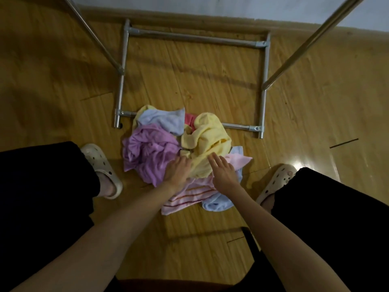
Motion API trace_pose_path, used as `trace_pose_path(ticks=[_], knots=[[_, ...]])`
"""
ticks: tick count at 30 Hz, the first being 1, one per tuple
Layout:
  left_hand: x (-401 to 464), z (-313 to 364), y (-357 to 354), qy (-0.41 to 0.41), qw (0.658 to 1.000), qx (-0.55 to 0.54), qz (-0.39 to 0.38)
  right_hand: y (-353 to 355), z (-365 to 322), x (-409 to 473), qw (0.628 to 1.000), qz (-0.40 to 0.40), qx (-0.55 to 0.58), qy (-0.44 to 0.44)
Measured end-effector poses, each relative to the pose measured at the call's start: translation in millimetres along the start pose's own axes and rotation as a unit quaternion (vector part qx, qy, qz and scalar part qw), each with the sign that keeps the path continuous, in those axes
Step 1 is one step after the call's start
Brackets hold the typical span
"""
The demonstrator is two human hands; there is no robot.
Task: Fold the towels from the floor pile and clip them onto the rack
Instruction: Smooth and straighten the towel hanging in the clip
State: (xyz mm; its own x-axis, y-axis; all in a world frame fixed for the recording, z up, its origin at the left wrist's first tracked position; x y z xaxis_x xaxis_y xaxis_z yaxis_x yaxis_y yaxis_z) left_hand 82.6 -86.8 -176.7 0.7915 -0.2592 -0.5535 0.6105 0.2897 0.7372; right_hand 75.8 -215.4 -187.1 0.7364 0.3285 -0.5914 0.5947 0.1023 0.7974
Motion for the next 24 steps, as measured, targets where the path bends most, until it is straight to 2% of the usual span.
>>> trace_pose_path(ticks=[4,10,14,19,24], knots=[[3.3,1.5,4.3,0.006,0.999,-0.035,0.013,-0.7,-4.9,4.0,1.0,0.004,0.026,-0.006],[-7.3,21.4,44.8,-0.081,0.975,-0.204,0.047,24.5,-8.2,7.6,0.999,0.029,0.024,-0.014],[-28.6,29.9,98.1,-0.092,0.958,-0.252,0.105,69.2,-15.2,-4.7,0.993,0.12,0.007,0.003],[-67.1,23.5,158.9,-0.074,0.928,-0.318,0.177,136.6,-16.6,-47.5,0.97,0.239,0.051,0.001],[-116.2,44.7,218.4,-0.124,0.909,-0.324,0.231,190.8,-11.7,-94.0,0.956,0.283,0.075,-0.014]])
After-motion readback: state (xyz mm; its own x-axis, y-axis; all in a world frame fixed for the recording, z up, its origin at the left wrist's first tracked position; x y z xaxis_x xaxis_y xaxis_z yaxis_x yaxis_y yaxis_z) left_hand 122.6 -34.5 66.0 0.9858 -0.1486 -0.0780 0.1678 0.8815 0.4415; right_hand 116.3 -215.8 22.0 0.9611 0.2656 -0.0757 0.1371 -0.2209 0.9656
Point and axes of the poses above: each hand's wrist, its own x-axis towards the middle knuckle, its own y-axis out of the back of the hand, z = x × y, the point moved 10 cm from there along x, towards the middle knuckle, and after that the axes turned 14 degrees about -x, right-handed, at the moved point
